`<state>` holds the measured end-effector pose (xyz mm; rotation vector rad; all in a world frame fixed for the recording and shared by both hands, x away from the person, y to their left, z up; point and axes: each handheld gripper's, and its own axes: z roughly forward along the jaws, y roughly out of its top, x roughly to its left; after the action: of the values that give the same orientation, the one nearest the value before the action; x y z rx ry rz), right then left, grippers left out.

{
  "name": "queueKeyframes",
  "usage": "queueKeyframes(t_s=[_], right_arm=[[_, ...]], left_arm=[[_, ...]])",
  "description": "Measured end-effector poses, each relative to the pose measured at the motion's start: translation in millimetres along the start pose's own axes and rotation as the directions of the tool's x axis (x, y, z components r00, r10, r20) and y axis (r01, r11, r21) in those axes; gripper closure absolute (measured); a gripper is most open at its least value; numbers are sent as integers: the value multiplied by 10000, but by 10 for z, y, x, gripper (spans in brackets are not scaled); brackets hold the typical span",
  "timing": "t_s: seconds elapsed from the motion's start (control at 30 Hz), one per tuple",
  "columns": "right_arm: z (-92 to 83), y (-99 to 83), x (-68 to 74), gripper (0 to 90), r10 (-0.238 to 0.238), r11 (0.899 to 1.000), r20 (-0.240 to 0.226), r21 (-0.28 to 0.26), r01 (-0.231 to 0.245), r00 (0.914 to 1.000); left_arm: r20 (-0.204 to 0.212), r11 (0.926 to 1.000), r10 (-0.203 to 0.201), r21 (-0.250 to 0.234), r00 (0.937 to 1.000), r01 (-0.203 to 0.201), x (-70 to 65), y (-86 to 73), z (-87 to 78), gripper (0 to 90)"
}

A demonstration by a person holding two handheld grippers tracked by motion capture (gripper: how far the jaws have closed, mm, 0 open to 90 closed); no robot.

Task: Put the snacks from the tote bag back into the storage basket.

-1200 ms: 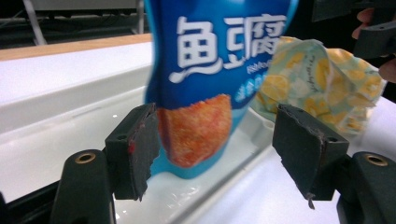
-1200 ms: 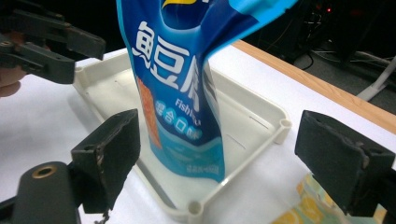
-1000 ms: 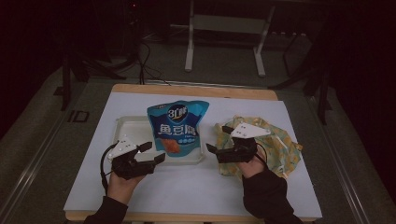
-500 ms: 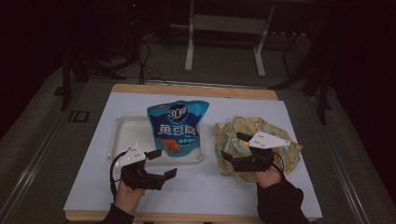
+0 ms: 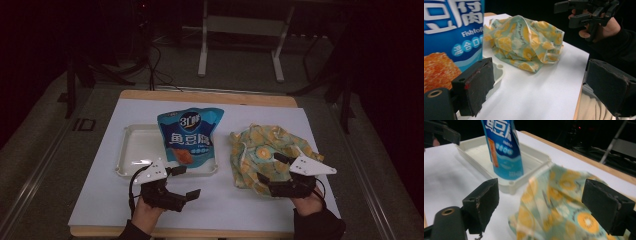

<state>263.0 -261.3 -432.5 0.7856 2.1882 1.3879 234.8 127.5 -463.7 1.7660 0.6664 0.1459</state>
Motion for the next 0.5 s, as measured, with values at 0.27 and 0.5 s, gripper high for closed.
queueKeyframes(t_s=[0.27,0.5], right_arm=[[-203,-191,-83,141,220,9998,253,-23,-220,9994],[-347,-359,-93,141,274,9996,588,-41,-272,9979]], left_arm=[[398,9996,290,51,9988,-292,-76,-45,111,91],[498,9967,728,327,9961,-744,-114,-124,218,91]])
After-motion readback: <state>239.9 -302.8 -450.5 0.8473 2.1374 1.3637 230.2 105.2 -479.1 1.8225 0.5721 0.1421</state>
